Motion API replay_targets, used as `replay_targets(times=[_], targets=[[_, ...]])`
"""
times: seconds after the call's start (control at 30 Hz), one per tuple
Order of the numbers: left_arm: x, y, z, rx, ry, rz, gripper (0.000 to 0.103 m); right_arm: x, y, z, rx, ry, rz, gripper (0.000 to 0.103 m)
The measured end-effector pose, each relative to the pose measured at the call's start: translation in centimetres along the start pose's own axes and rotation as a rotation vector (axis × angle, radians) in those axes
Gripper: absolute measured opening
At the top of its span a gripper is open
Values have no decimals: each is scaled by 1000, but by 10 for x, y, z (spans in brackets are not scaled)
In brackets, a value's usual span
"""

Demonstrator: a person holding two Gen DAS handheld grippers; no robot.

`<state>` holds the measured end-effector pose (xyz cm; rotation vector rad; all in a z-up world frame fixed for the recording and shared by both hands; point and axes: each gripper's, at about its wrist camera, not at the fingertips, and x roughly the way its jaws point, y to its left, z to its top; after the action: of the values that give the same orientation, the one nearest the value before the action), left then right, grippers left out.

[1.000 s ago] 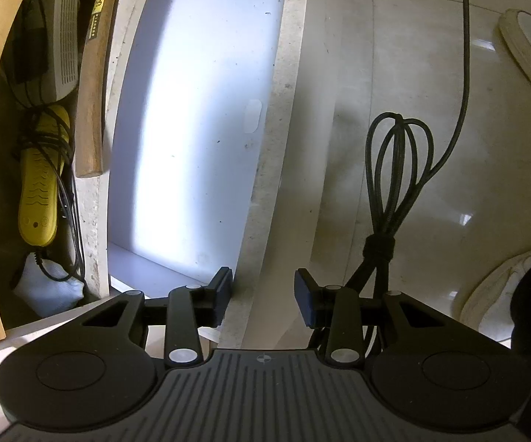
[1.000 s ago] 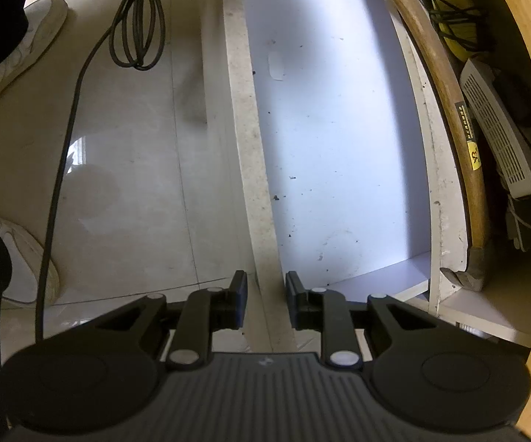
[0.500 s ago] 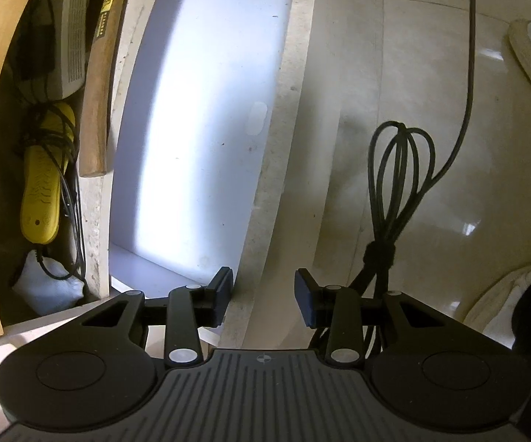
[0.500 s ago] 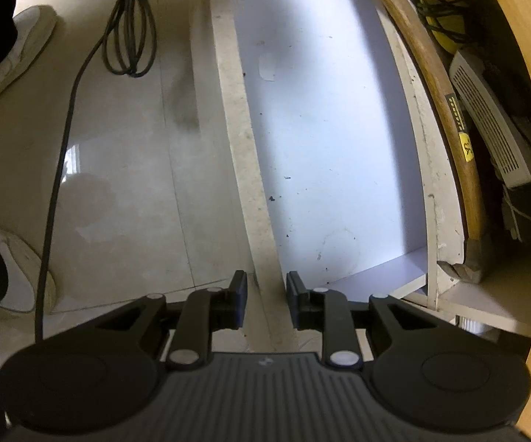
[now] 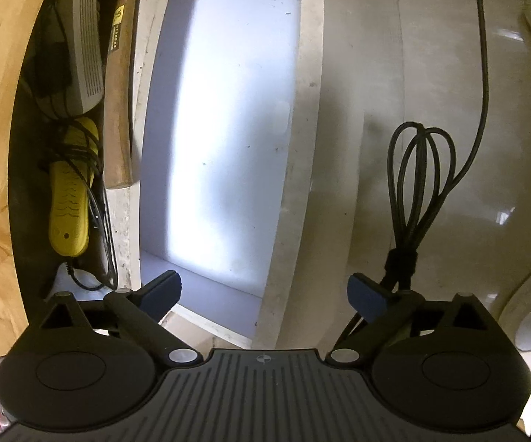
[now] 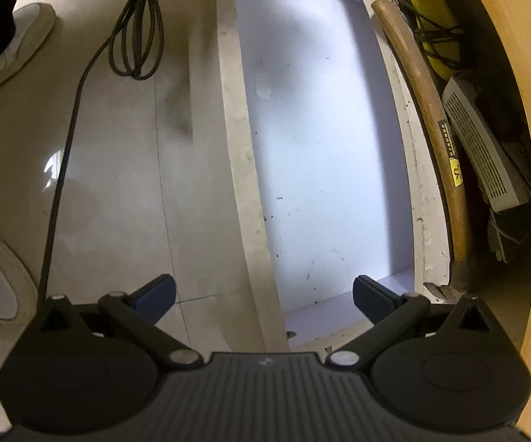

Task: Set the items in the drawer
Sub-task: 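Open both grippers to release the drawer edge, then withdraw both grippers from the open drawer and raise them above the tabletop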

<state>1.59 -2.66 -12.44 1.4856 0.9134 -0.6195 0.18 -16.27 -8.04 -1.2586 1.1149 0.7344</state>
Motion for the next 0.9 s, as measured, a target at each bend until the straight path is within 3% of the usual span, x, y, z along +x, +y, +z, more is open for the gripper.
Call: replay_targets(times=[0.33,0.57,0.9], targets=[[-1,1,1,-51,7,11,100,-4,-4,7,82,-23,-3,103],[-8,10,3,-240,17,-57,100,-9,-19,9,247,-9,-20,103],[-16,28,4,-541,59,-108,100,-13,-43,8,617,31,31,103]])
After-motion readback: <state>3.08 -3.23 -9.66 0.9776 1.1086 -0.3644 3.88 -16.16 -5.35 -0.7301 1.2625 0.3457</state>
